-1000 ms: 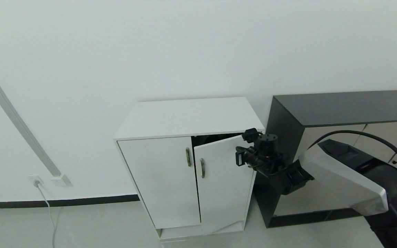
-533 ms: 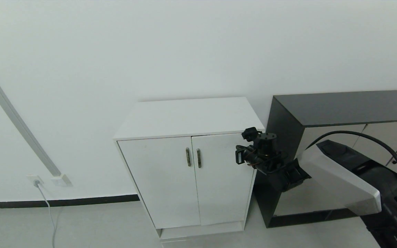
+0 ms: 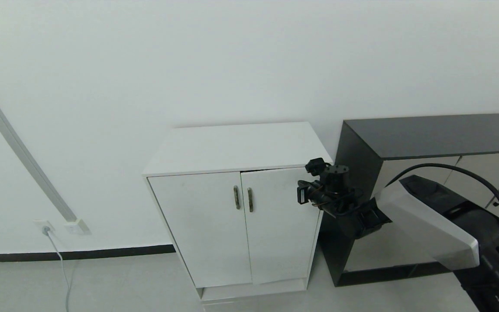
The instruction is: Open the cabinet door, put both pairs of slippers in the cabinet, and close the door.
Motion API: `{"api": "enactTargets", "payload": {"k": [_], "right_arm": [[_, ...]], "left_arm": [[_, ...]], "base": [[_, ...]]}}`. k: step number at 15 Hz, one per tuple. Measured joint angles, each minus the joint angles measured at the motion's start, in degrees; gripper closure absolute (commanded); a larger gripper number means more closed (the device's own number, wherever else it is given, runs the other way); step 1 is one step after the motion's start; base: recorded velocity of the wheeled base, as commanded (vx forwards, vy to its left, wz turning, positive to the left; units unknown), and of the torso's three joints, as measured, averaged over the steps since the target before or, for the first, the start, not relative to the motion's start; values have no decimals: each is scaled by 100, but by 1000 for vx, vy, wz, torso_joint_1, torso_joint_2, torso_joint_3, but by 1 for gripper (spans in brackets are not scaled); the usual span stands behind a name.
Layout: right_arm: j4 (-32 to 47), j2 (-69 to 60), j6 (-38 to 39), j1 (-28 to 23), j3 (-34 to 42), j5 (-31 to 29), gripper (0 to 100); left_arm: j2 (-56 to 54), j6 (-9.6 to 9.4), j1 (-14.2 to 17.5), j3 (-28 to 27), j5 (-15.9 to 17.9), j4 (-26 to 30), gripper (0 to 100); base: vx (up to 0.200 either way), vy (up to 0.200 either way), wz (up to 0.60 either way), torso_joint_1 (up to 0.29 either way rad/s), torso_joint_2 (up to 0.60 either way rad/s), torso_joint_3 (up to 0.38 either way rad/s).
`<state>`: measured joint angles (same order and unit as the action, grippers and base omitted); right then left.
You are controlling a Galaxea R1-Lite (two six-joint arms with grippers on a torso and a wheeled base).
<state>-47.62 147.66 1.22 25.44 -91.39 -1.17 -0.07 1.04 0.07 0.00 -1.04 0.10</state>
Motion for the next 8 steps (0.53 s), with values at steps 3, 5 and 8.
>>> {"api": "enactTargets", "payload": {"k": [3, 5, 8], "right_arm": [[44, 2, 1, -9, -54, -2, 100], [106, 2, 9, -12, -138, -5, 100], [119, 2, 11, -33, -235, -13, 100]], "left_arm": [[0, -2, -5, 0, 0, 0, 100], [0, 0, -2, 0, 0, -2, 100], [0, 0, 0, 0, 0, 0, 100]], "base": [[0, 0, 0, 0, 0, 0], [0, 0, 0, 0, 0, 0], [0, 0, 0, 0, 0, 0]]}}
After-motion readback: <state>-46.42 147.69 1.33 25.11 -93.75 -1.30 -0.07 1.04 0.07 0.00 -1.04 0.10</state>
